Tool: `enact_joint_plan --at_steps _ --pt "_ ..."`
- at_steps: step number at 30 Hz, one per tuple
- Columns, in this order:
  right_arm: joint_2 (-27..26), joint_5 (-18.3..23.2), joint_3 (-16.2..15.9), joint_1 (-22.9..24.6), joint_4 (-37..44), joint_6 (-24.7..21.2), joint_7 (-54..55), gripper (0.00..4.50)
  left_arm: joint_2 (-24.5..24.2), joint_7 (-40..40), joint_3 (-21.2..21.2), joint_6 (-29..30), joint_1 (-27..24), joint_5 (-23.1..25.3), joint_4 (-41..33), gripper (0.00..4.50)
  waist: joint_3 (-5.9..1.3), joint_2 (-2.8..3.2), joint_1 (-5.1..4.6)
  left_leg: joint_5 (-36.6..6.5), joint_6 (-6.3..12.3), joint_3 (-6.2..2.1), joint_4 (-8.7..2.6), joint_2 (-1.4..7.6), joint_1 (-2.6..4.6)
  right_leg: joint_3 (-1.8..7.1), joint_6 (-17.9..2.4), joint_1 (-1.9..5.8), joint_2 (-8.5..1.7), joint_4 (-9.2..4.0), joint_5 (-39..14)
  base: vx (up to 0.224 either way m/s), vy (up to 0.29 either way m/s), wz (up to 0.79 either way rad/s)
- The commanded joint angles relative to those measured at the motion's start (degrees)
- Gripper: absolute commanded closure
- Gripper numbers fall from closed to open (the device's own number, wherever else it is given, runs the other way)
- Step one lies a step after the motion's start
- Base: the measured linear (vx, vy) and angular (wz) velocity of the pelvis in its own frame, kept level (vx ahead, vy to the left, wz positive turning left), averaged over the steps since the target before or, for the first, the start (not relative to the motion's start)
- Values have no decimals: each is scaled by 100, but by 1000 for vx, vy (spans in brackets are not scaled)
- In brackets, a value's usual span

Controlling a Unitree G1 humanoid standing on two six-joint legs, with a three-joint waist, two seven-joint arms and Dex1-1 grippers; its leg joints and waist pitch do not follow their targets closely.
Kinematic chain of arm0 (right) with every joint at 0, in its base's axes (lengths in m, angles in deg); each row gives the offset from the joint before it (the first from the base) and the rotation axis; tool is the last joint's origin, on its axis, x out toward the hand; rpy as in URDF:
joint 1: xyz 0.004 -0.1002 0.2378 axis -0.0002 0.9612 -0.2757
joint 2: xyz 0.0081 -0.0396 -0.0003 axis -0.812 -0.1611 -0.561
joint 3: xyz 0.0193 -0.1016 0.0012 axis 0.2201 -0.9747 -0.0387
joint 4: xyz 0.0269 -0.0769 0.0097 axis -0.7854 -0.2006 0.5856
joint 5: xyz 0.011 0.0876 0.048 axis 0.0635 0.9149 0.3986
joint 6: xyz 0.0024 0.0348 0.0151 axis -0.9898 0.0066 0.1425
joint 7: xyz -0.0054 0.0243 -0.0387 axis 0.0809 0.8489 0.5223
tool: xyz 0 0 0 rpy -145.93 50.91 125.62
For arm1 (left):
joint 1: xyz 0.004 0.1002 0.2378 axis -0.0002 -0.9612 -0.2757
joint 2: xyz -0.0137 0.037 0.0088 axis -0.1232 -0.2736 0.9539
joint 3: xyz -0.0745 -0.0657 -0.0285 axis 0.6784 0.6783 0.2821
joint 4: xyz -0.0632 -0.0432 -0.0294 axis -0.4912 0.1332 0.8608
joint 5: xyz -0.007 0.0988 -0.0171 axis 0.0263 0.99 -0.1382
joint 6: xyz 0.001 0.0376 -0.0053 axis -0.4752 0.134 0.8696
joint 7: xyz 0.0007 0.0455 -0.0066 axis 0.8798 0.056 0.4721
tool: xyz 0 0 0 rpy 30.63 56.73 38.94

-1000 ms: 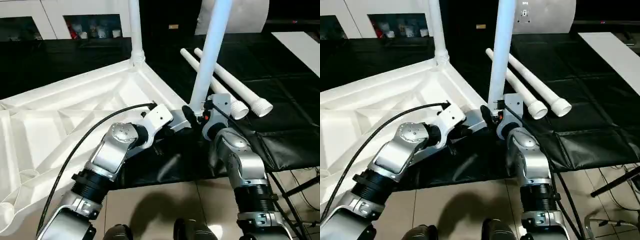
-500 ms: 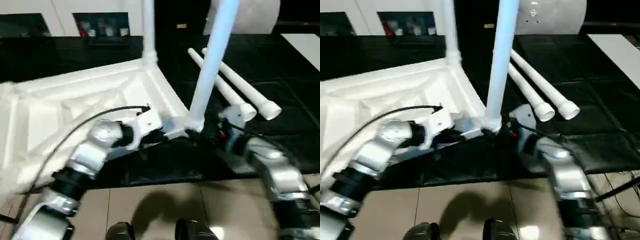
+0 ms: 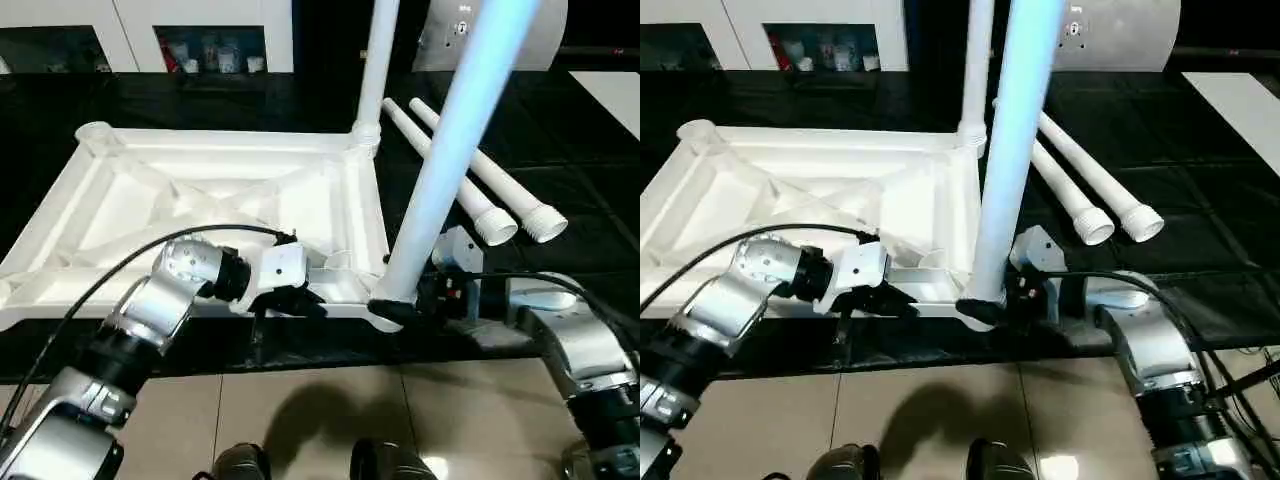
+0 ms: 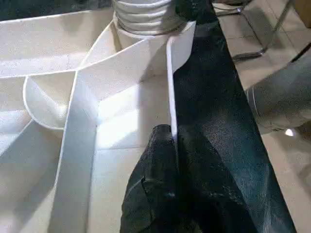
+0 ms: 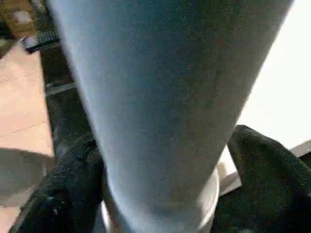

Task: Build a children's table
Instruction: Rotate leg to tighten

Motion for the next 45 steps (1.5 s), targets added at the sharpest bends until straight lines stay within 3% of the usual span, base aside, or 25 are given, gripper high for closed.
enact_joint_plan --at_steps 1,10,11,20,24,27,28,29,32,35,37,41,42,45 --pt "68 94 -41 -65 -46 -44 -153 84 -29 -112 27 -230 199 -41 -95 450 -575 -11 -10 -1029 553 -10 -353 191 56 309 -969 379 -448 -416 -2048 0 0 0" --pt "135 151 -102 -113 -185 24 -423 141 -35 -150 42 -338 220 -76 17 450 -581 -32 -3 -957 566 -2 -347 188 52 306 -923 378 -452 -422 -2141 0 0 0" --pt "134 158 -100 -116 -191 22 -439 164 -38 -155 43 -345 219 -82 22 450 -578 -33 -2 -947 573 -2 -348 190 48 305 -922 374 -447 -420 -2130 0 0 0" --pt "68 275 -131 -55 -172 -22 -544 178 -79 -115 24 -293 168 -21 80 450 -578 -39 3 -939 570 -1 -348 188 50 304 -900 369 -449 -423 -2179 0 0 0" --pt "-314 513 -76 148 216 -325 -179 178 113 359 98 153 95 58 -48 450 -583 -35 7 -940 549 -1 -351 194 62 301 -905 360 -450 -430 -2207 0 0 0" --pt "-1065 382 -34 153 399 -277 902 178 499 1012 167 676 52 117 -284 450 -580 -35 -30 -1029 413 -12 -356 190 66 291 -843 353 -465 -447 -2418 0 0 0" --pt "-1257 278 -27 139 400 -172 1214 178 602 1180 187 804 40 131 -345 450 -585 34 -26 -1044 366 -20 -353 189 79 284 -843 343 -465 -445 -2451 0 0 0" --pt "-1423 282 -16 110 409 -293 1435 178 709 1362 214 923 34 150 -397 450 -583 -15 -80 -1052 301 -31 -360 171 28 261 -787 380 -456 -449 -2509 0 0 0" --pt "-2157 226 135 -116 248 -935 2533 178 1179 2197 363 1445 78 265 -530 450 -601 2 -145 -1019 272 -22 -345 164 56 278 -795 358 -447 -462 -2443 0 0 0" --pt "-2720 -80 133 -291 64 -982 3362 179 1700 3019 478 1935 118 429 -645 450 -632 -23 -196 -873 301 -8 -324 144 37 284 -842 370 -451 -443 -2257 0 0 0" --pt "-2830 -102 142 -328 14 -1029 3502 179 1826 3210 488 1990 133 493 -650 450 -648 -20 -194 -744 379 -5 -321 151 26 294 -887 379 -442 -419 -2009 0 0 0" --pt "-2941 -586 42 -421 -262 -923 4043 179 2131 3483 423 1903 174 615 -574 450 -665 -12 -171 -584 512 5 -316 142 2 304 -974 390 -433 -378 -1570 0 0 0" --pt "-2953 -505 160 -418 -292 -957 4086 179 2080 3453 391 1819 177 662 -527 450 -682 -39 -163 -595 538 6 -309 140 3 305 -959 407 -443 -377 -1589 0 0 0" --pt "-2939 -420 414 -399 -329 -982 4145 107 1945 3412 368 1719 144 735 -491 450 -678 -27 -162 -646 544 12 -311 143 8 303 -921 397 -437 -390 -1673 0 0 0"
